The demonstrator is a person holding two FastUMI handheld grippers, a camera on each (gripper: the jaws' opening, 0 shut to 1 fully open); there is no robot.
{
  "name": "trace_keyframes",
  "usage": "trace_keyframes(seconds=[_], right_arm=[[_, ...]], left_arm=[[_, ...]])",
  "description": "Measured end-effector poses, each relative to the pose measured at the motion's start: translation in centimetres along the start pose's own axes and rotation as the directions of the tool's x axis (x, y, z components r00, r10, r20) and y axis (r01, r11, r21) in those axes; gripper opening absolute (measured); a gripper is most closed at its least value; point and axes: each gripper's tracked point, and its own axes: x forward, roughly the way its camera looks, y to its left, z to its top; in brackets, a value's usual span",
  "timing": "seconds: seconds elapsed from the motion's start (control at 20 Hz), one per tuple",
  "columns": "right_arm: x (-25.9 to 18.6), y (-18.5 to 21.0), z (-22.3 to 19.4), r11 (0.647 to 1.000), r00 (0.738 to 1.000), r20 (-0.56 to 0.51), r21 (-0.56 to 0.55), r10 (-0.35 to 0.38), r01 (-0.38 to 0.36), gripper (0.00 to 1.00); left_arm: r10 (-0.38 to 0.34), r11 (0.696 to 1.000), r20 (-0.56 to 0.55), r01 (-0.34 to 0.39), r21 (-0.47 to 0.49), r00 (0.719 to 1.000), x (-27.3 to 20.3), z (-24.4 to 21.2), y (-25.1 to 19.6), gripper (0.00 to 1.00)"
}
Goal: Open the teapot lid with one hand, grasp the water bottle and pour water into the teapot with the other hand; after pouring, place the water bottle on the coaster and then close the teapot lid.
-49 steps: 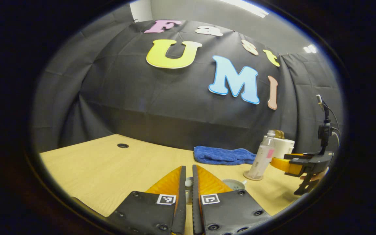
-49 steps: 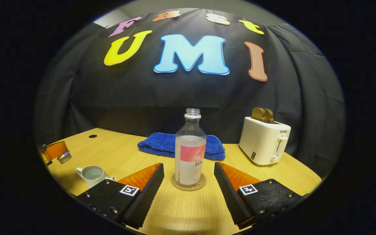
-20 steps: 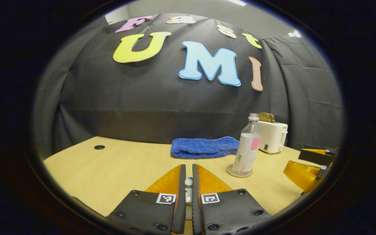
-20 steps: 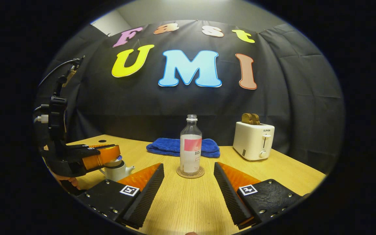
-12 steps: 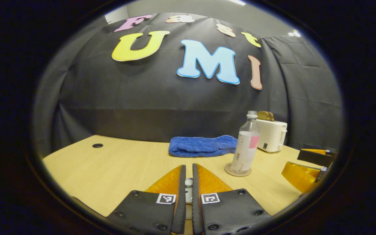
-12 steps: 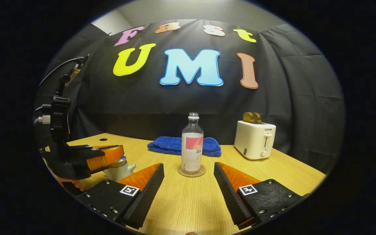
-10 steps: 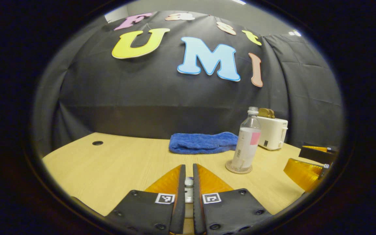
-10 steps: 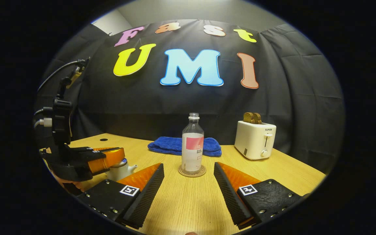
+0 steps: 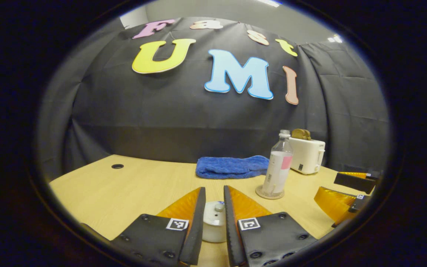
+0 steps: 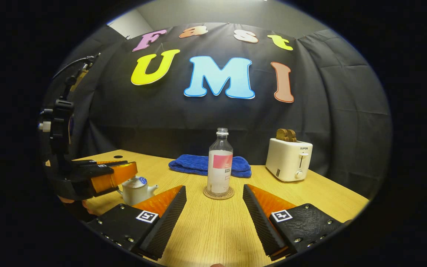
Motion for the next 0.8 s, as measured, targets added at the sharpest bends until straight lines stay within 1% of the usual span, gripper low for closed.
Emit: trace_keyframes(seconds=[0.1,0.15,0.25,0.35,0.4,0.45,0.5,0.6,0.65,0.7,0.75,0.8], right_arm=[[-0.8,0.0,0.6,1.0,1.0,0.011,0.008,-0.004,0.003,0.96],[-1.4,-0.3,1.0,1.0,1.0,0.021,0.008,-0.01,0.01,0.95],[-2.5,-0.6,1.8,1.0,0.999,0.037,0.0,-0.021,0.021,0.95],[-3.7,-0.9,2.3,1.0,0.998,0.049,-0.004,-0.028,0.028,0.95],[-4.3,-1.0,2.6,1.0,0.998,0.054,-0.004,-0.03,0.03,0.95],[-5.0,-1.1,2.8,0.999,0.998,0.059,-0.005,-0.032,0.032,0.95],[-5.6,-1.2,3.0,0.999,0.997,0.064,-0.008,-0.035,0.036,0.95],[-6.7,-1.4,3.0,0.999,0.997,0.069,-0.016,-0.04,0.041,0.95],[-7.2,-1.6,2.9,0.999,0.997,0.069,-0.018,-0.043,0.045,0.95],[-7.6,-1.7,2.8,0.999,0.997,0.069,-0.019,-0.046,0.048,0.95],[-8.1,-1.7,2.8,0.999,0.996,0.071,-0.019,-0.047,0.049,0.95],[-8.6,-1.7,2.7,0.999,0.996,0.073,-0.018,-0.047,0.049,0.95]], left_arm=[[-0.008,1.0,-0.003,0.008,-0.017,1.0,-1.3,0.2,-0.2,0.35],[-0.007,1.0,-0.006,0.006,-0.022,1.0,-1.8,0.1,-0.2,0.48],[0.004,1.0,-0.003,-0.004,-0.009,1.0,-3.2,0.4,-0.1,0.48],[0.009,1.0,-0.008,-0.009,0.007,1.0,-4.9,0.4,-0.2,0.57],[0.006,1.0,-0.006,-0.006,0.01,1.0,-5.5,0.6,-0.3,0.58],[0.004,1.0,-0.003,-0.004,0.009,1.0,-6.3,0.7,-0.4,0.65],[0.008,1.0,-0.002,-0.008,0.009,1.0,-7.2,0.7,-0.5,0.65],[0.004,1.0,0.01,-0.004,0.012,1.0,-8.7,1.1,-0.9,0.75],[0.011,1.0,0.019,-0.011,0.019,1.0,-9.5,1.3,-0.9,0.77],[0.009,1.0,0.026,-0.01,0.022,1.0,-10.2,1.5,-1.1,0.77],[0.012,1.0,0.035,-0.013,0.022,0.999,-10.8,1.7,-1.2,0.83],[0.019,1.0,0.041,-0.02,0.022,0.999,-11.6,1.8,-1.1,0.83]])
